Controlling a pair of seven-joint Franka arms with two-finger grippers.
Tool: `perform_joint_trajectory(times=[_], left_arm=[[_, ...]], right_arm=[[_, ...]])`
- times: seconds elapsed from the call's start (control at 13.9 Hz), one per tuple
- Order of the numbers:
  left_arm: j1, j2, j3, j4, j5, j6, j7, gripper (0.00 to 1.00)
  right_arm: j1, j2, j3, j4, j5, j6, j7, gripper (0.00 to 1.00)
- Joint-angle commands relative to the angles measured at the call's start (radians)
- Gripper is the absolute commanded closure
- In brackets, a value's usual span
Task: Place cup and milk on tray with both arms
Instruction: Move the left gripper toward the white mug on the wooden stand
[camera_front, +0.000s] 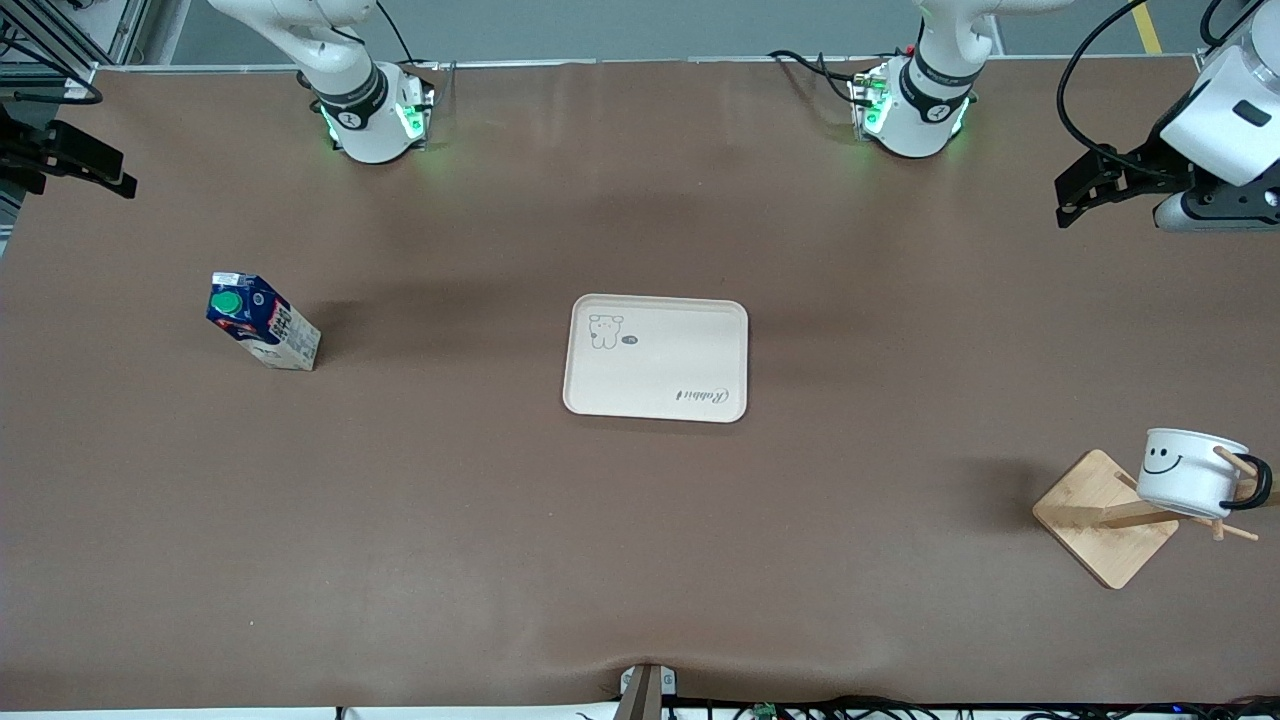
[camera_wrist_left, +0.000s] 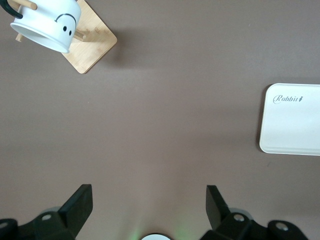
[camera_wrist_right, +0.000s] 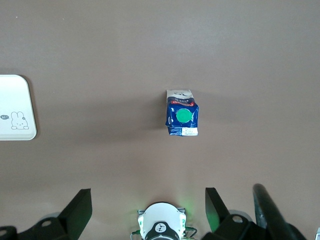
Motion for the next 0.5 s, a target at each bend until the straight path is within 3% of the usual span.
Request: perform_joint_trajectory(times=[0.0,0.29,0.43], left_arm=[[0.017,0.008,0.0,0.025,-0.018,-0.021,0.003,0.0],[0.025,0.02,0.001,0.059,-0.009,-0.021,0.0,0.0],[0.083,0.028,0.004,0.054,-0.018,-0.014,0.032,0.0]], right_arm=[[-0.018,-0.023,0.01,-0.02,0.012,0.001,-0.013,0.0],[-0.018,-0.023,0.01,-0.02,0.012,0.001,-0.013,0.0],[-0.018,-0.023,0.009,-0.02,0.012,0.001,-0.013,0.0]])
